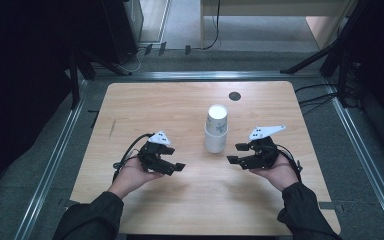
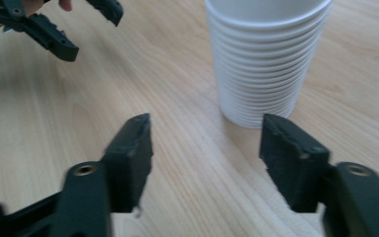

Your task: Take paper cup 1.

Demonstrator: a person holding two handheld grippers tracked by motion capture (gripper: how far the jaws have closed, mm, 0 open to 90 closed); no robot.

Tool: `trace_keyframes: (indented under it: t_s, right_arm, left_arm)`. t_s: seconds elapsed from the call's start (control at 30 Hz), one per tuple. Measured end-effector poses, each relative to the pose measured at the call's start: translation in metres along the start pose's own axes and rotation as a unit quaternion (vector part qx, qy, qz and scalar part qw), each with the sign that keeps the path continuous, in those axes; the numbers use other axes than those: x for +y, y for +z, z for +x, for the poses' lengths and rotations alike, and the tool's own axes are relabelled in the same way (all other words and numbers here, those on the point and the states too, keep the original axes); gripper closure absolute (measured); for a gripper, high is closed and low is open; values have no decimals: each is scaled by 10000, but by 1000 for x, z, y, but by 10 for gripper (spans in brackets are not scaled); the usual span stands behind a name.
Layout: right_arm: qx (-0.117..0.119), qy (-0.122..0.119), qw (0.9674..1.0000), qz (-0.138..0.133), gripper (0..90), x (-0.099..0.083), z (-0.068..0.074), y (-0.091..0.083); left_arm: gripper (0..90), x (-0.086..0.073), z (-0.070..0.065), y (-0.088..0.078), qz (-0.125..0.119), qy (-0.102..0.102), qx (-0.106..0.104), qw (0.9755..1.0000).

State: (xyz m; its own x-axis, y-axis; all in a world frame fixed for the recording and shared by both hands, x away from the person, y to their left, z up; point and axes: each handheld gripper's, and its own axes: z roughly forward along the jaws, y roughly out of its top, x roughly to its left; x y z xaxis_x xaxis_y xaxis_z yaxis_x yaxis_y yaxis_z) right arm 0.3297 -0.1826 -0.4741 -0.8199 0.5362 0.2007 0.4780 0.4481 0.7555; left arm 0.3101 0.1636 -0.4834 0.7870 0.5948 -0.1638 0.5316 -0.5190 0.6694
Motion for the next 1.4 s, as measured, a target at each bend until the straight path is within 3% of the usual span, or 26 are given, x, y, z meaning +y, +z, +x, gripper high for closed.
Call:
trace_keyframes:
  t_s: [0.07,0.17,0.27,0.43,0.57,0.77,0.83,1.1,1.23,1.4]
  right_arm:
    - [-69,59,10000,-14,304,0,-1,0]
    - [-21,244,9997,27,395,0,-3,-1]
    - [12,159,9998,-111,408,0,-1,-2]
    - [132,226,9997,-9,427,0,-3,-2]
    - [93,-131,9998,84,438,-2,-2,-4]
    - [170,-332,9993,24,448,1,3,-4]
    - [191,-402,9988,204,447,10,3,-8]
    - [256,-617,9969,418,414,33,-7,-23]
    - [298,-884,9939,591,396,47,-9,-30]
    - [299,-999,9919,725,396,63,-12,-39]
  left_arm:
    - [258,0,1,-1,5,-2,4,10000]
    - [259,-1,2,-2,-1,-18,36,10000]
    - [261,-1,3,-3,15,-34,48,10000]
    - [263,-1,3,-4,2,-1,68,10000]
    - [263,-1,1,-3,67,17,50,10000]
    - [263,0,-7,-5,15,172,-85,9998]
    - [264,0,-7,-6,-8,156,-123,9998]
    - [264,-1,-4,-12,-97,87,-142,9998]
    - [265,-1,-3,-14,-154,70,-162,9997]
    - [265,-2,-1,-16,-146,84,-152,9997]
